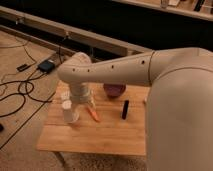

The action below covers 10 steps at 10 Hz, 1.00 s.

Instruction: Place the ceramic cup over the eraser

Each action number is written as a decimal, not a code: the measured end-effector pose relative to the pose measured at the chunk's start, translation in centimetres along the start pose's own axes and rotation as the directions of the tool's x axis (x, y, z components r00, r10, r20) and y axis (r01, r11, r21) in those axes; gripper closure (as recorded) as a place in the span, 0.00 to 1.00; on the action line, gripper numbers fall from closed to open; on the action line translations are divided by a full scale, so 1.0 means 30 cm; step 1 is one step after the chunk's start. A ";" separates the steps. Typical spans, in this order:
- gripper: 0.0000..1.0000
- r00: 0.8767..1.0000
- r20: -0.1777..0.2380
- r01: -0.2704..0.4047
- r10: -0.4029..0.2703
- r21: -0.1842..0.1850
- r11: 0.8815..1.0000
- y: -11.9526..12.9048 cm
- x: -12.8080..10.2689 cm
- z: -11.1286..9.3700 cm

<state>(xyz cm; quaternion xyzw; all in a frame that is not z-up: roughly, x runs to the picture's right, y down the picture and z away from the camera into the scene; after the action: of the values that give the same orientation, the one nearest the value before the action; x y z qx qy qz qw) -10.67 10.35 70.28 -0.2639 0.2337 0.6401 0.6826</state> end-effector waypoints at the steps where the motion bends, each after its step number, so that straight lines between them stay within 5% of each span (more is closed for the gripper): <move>1: 0.35 1.000 0.000 0.000 0.000 0.000 1.000 0.000 0.000 0.000; 10: 0.35 1.000 0.011 0.015 -0.015 -0.001 1.000 0.009 -0.019 -0.005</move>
<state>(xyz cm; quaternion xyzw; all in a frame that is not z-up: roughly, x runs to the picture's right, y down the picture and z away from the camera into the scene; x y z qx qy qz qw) -10.99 9.84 70.53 -0.2626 0.2276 0.6365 0.6886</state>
